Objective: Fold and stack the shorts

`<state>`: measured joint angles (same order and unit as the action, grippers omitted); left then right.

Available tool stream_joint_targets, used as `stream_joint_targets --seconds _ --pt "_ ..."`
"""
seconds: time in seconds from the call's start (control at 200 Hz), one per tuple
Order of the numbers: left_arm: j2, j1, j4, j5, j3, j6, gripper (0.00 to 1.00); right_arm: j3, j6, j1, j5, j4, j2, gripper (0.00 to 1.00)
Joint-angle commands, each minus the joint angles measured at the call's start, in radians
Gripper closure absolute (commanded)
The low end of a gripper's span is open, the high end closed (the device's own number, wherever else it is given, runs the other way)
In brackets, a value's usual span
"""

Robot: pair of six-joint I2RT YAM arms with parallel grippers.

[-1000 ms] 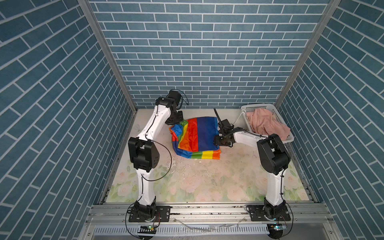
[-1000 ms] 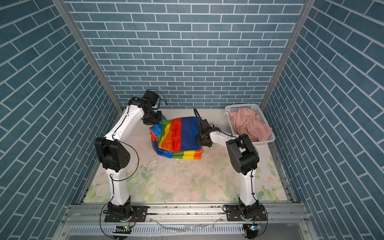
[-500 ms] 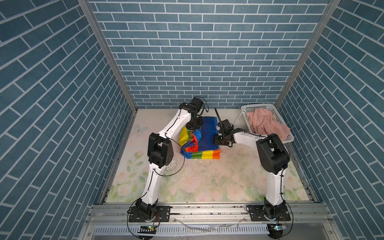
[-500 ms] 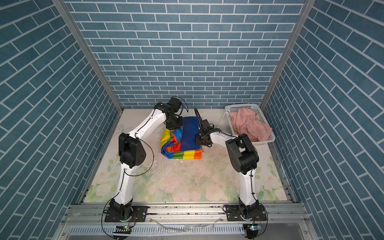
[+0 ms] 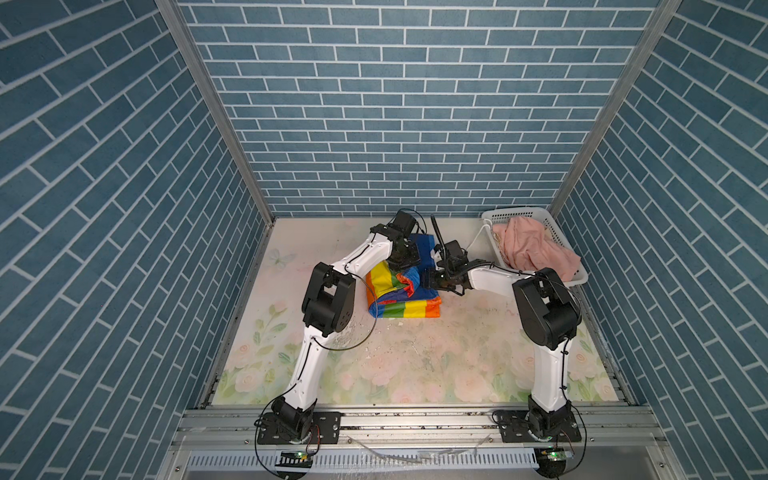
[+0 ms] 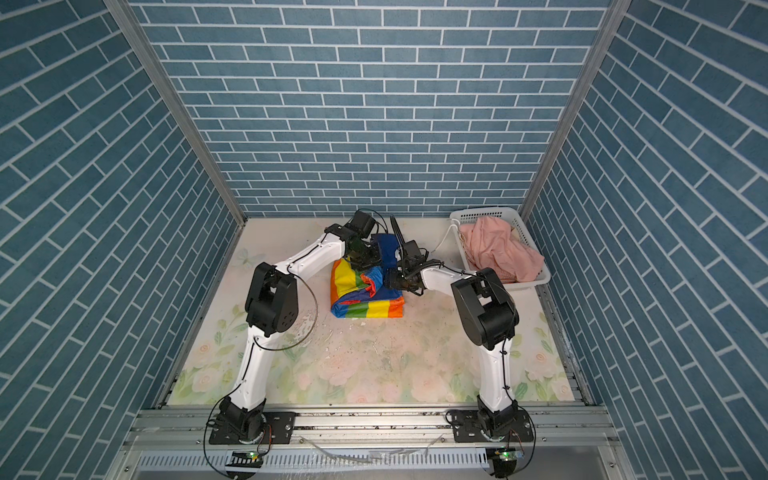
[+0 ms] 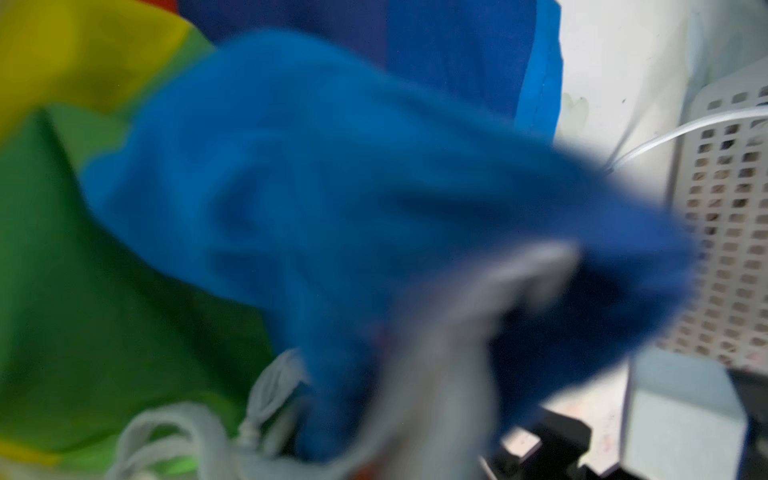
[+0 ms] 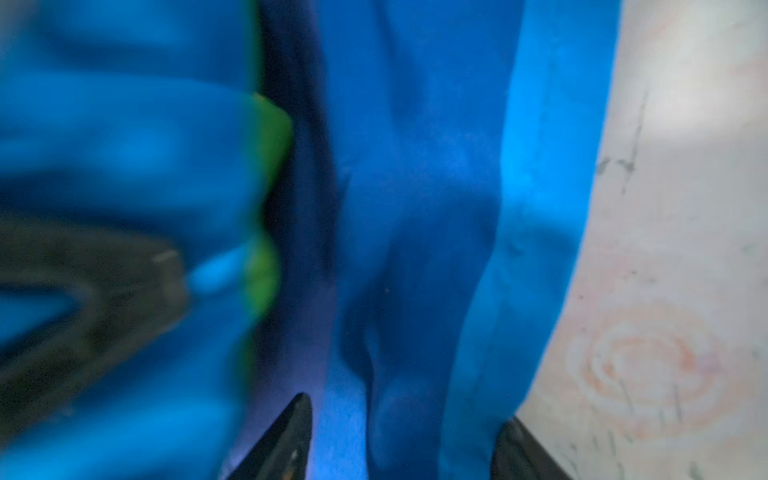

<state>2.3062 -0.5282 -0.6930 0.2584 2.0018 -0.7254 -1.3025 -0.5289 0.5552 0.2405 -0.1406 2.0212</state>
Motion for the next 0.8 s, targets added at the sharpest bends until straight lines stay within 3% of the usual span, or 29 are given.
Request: stream_joint_targets --seconds 0.0,0.19,0.26,0.295,0.355,0.495,0.795 --pt "-0.09 -0.008 0.17 0.065 -0.035 -0.006 0.01 0.044 -0.015 -0.001 0.01 -0.085 -0.063 0.26" --pt "-0.352 0.032 0.273 0.067 -0.144 0.057 0.0 0.074 0.028 -0.008 -0.122 -0.188 -0.25 0.18" --pt "-0.473 0.076 0.381 0.08 -0.31 0.028 0.0 0.073 0.046 -0.008 -0.2 -0.228 -0.307 0.12" --pt "-0.518 0.101 0.464 0.109 -0.411 -0.022 0.0 0.064 0.052 -0.007 -0.219 -0.244 -0.32 0.05" --pt "-0.576 0.15 0.67 0.18 -0.6 -0.142 0.0 0.034 0.052 -0.003 -0.218 -0.265 -0.315 0.02" --pt "-0.574 0.197 1.002 0.243 -0.882 -0.349 0.0 -0.094 0.066 0.066 -0.258 -0.312 -0.235 0.01" --pt "-0.516 0.232 1.37 0.26 -1.174 -0.601 0.01 -0.429 0.096 0.2 -0.396 -0.474 0.051 0.01"
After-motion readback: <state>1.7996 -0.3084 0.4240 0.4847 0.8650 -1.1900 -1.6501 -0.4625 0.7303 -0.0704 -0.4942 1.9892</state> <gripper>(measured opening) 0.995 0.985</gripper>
